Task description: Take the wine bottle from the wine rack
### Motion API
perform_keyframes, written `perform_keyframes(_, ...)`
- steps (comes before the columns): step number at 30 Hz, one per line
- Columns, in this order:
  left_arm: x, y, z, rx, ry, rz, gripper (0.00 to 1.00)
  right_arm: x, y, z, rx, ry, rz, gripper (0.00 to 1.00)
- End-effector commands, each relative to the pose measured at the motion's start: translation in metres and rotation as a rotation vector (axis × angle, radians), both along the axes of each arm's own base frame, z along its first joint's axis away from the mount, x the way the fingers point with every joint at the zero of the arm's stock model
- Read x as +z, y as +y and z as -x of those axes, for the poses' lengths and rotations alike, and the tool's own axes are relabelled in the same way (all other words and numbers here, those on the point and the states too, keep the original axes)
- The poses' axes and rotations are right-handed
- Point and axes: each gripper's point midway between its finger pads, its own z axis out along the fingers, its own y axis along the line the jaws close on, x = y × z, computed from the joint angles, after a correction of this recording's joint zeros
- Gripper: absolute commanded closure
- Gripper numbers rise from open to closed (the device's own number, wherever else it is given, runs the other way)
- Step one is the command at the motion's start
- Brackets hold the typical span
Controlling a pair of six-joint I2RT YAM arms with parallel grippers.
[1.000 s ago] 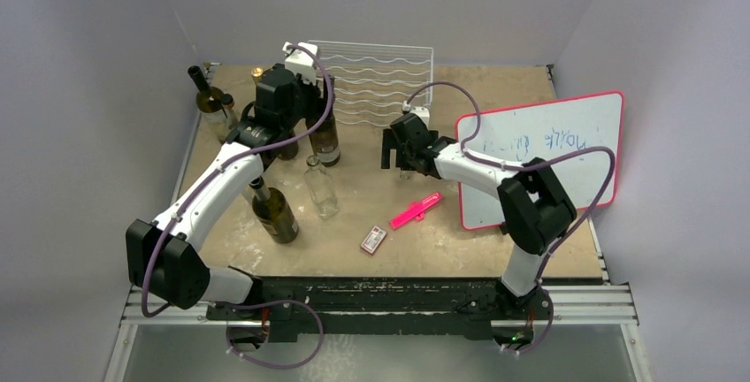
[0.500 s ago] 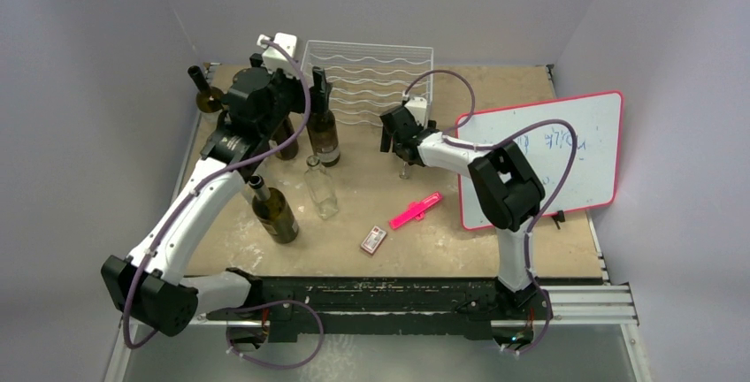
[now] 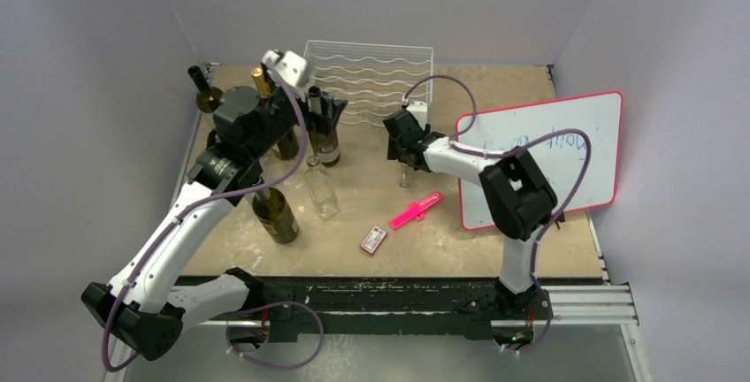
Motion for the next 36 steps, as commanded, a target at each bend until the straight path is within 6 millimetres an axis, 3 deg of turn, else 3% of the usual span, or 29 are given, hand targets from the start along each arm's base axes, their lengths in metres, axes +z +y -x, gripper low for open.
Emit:
perform_keyframes(1,-0.038,-0.031,0.018,-0.143,-0.088,-0.250,0.00,0.066,0.030,0.036,0.211,-0.017,-0.163,0.96)
perform_keyframes(3,-0.046,-0.042,0.026,-0.214,-0.136,-0.273,0.02,0.084,0.032,0.056,0.306,-0.015,-0.205,1.00)
perform_keyframes(8,-0.056,-0.059,0.045,-0.360,-0.247,-0.328,0.10,0.104,0.031,0.097,0.453,0.025,-0.282,1.00)
perform_keyframes(15,-0.076,-0.079,0.076,-0.522,-0.395,-0.564,0.02,0.122,0.017,0.140,0.562,0.074,-0.327,1.00)
perform_keyframes(23,-0.125,-0.137,0.106,-0.619,-0.486,-0.969,0.00,0.156,-0.004,0.186,0.695,0.101,-0.376,1.00)
perform_keyframes(28,-0.133,-0.161,0.102,-0.605,-0.553,-1.010,0.00,0.171,-0.006,0.212,0.768,0.113,-0.416,1.00)
perform_keyframes(31,-0.149,-0.173,0.099,-0.616,-0.551,-1.064,0.00,0.181,-0.006,0.223,0.800,0.102,-0.439,1.00)
perform_keyframes(36,-0.163,-0.184,0.092,-0.586,-0.548,-1.111,0.12,0.189,-0.008,0.234,0.836,0.097,-0.453,1.00)
